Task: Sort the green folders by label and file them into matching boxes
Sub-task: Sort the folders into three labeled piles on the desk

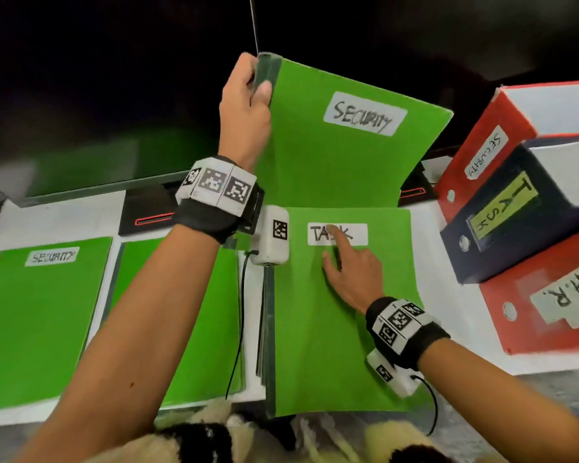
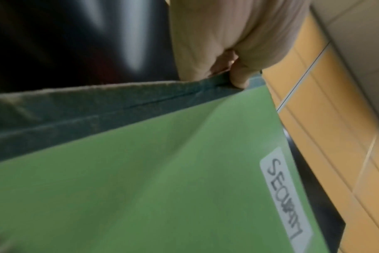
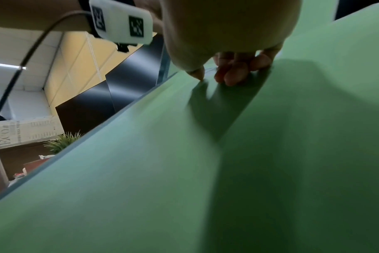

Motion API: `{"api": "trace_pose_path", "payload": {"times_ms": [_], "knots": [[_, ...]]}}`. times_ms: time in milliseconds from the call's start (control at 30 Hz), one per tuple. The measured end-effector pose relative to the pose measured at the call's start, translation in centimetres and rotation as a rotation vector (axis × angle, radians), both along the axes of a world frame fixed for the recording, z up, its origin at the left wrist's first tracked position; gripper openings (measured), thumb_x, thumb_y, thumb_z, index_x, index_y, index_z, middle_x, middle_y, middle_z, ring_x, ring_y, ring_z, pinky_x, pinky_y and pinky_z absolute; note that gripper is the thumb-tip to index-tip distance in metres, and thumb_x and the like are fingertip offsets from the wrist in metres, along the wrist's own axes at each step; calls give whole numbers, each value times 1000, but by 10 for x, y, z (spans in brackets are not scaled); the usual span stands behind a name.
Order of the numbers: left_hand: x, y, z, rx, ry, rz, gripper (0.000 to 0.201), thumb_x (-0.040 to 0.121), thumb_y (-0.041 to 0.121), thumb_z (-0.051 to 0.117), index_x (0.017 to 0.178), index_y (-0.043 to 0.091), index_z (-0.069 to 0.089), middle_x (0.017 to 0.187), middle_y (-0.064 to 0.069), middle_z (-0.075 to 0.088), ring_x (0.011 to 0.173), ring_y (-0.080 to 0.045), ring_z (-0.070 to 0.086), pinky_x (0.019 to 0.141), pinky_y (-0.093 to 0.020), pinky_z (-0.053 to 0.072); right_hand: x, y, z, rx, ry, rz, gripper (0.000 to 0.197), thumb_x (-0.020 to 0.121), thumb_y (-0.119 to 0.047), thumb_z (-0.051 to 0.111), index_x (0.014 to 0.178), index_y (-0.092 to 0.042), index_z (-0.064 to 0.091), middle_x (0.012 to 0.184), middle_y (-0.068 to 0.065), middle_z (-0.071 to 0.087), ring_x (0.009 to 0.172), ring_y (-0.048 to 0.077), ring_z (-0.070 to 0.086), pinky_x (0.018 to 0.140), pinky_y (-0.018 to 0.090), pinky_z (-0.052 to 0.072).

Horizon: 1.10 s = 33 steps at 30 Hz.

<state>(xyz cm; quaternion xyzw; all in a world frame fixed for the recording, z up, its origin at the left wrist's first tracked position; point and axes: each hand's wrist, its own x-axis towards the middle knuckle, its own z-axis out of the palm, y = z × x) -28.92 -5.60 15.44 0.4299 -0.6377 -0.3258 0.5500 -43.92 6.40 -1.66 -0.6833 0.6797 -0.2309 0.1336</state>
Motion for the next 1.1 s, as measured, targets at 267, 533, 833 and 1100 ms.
{"api": "trace_pose_path", "payload": {"times_ms": [267, 533, 833, 1100], "knots": [[61, 14, 32, -263, 199, 118, 22, 86, -3, 36, 81, 17, 42, 78, 0, 42, 71, -12, 40, 69, -26, 36, 9, -21, 32, -79, -396, -174, 106, 77, -41, 70, 148, -4, 0, 154, 20, 8, 143, 29, 9, 117, 40, 10], [168, 31, 9, -123, 209, 215, 5, 91, 16, 44, 92, 17, 49, 83, 0, 51, 75, -3, 53, 75, -22, 43, 79, -39, 100, -162, -733, -167, 56, 95, -19, 50, 142, 1, 27, 138, -1, 39, 126, 8, 37, 102, 1, 23], [318, 72, -77, 481, -112, 726, 60, 83, 23, 67, 132, 3, 38, 132, -15, 51, 123, -29, 49, 105, -34, 40, 242, -29, 67, 169, -723, 93, 39, 98, -7, 39, 136, -7, 32, 142, 10, 43, 127, 20, 43, 108, 31, 33], [437, 84, -127, 766, -427, 807, 71, 81, 19, 70, 140, 3, 34, 136, -21, 44, 127, -34, 43, 106, -39, 34, 365, -15, 25, 525, -693, 89, 60, 91, 13, 33, 144, -4, 12, 147, 17, 29, 135, 28, 32, 107, 25, 29]]}}
